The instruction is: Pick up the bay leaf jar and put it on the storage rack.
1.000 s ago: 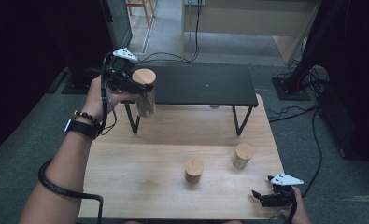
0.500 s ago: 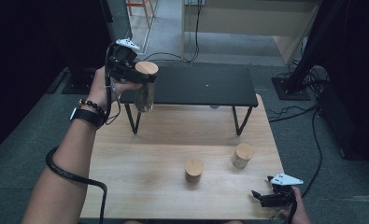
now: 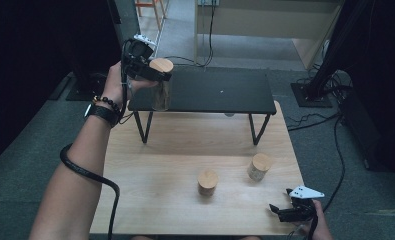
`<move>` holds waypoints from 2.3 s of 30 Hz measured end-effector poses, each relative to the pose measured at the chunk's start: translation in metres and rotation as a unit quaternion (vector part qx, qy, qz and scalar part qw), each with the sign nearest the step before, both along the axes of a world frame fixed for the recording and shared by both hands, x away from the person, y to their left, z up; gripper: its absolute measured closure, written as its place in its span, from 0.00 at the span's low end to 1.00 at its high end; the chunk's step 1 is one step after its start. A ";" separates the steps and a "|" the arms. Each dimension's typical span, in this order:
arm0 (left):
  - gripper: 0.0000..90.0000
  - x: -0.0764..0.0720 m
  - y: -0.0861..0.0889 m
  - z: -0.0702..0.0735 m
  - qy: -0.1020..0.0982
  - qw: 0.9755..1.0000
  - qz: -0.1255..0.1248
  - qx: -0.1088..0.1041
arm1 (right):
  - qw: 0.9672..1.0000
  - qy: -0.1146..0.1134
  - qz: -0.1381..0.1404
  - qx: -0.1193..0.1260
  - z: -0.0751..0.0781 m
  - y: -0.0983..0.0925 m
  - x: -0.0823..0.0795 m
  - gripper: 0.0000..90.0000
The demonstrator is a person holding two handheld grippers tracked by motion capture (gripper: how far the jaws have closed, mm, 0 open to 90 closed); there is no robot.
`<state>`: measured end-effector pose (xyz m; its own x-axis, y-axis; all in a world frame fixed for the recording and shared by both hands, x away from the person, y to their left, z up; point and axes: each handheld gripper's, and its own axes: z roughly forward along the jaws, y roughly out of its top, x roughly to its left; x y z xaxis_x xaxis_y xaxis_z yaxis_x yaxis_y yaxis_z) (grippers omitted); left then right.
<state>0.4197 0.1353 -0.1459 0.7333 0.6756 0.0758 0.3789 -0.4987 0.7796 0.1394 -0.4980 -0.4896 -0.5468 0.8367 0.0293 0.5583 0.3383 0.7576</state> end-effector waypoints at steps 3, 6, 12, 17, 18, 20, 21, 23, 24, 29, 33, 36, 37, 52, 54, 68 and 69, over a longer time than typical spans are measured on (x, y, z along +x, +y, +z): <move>0.28 0.003 -0.001 -0.001 -0.004 1.000 0.008 -0.002 | 1.000 0.000 0.000 0.000 0.000 0.000 0.000 0.04; 0.28 0.006 -0.001 -0.003 -0.005 1.000 0.015 -0.007 | 1.000 0.000 0.001 0.000 0.000 0.000 0.000 0.04; 0.28 0.008 0.001 -0.008 -0.005 1.000 0.023 -0.017 | 1.000 0.000 0.003 0.001 0.000 -0.001 0.000 0.04; 0.28 0.007 -0.001 -0.004 -0.004 1.000 0.017 -0.005 | 1.000 0.001 0.004 0.001 0.000 -0.001 0.001 0.04; 0.28 0.007 -0.003 -0.003 -0.004 1.000 0.017 -0.001 | 1.000 0.001 0.004 0.000 0.000 -0.001 0.001 0.04; 0.28 0.006 -0.005 -0.001 -0.005 1.000 0.016 0.006 | 1.000 0.001 0.002 0.000 0.000 0.000 0.001 0.04; 0.28 0.006 -0.006 -0.001 -0.004 1.000 0.017 0.008 | 1.000 0.001 0.002 0.000 0.000 0.000 0.001 0.04; 0.28 0.006 -0.006 -0.001 -0.006 1.000 0.019 0.008 | 1.000 0.001 0.002 0.000 0.000 0.000 0.001 0.04; 0.28 0.005 -0.005 -0.002 -0.005 1.000 0.022 0.004 | 1.000 0.001 0.002 -0.001 0.000 0.000 0.001 0.04; 0.26 0.003 -0.005 -0.003 -0.005 0.999 0.033 0.014 | 1.000 0.001 0.001 0.000 0.000 0.000 0.001 0.04; 0.24 0.001 -0.004 -0.004 -0.005 0.999 0.038 0.022 | 1.000 0.001 0.002 -0.001 0.000 0.000 0.001 0.04; 0.25 0.000 -0.004 -0.004 -0.007 0.999 0.038 0.023 | 1.000 0.001 0.001 -0.001 0.000 0.000 0.001 0.04; 0.24 0.000 -0.004 -0.004 -0.007 0.999 0.038 0.023 | 1.000 0.001 0.002 -0.001 0.000 0.000 0.001 0.04; 0.08 -0.004 -0.002 -0.005 -0.004 1.000 0.026 0.015 | 1.000 0.001 0.001 -0.002 0.000 0.001 0.001 0.04; 0.05 -0.007 -0.001 -0.006 -0.007 1.000 0.028 0.013 | 1.000 0.001 0.001 -0.001 0.000 0.001 0.001 0.04; 0.04 -0.028 0.026 -0.009 -0.021 0.999 0.023 -0.043 | 1.000 0.001 -0.001 -0.002 0.000 0.001 0.001 0.04; 0.04 -0.030 0.027 -0.008 -0.022 0.999 0.022 -0.045 | 1.000 0.001 -0.001 -0.002 0.000 0.001 0.001 0.04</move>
<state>0.3898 0.1619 -0.1543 0.6999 0.7128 0.0454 0.3633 -0.4100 0.8366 0.1402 -0.4968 -0.4893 -0.5451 0.8379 0.0268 0.5606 0.3406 0.7548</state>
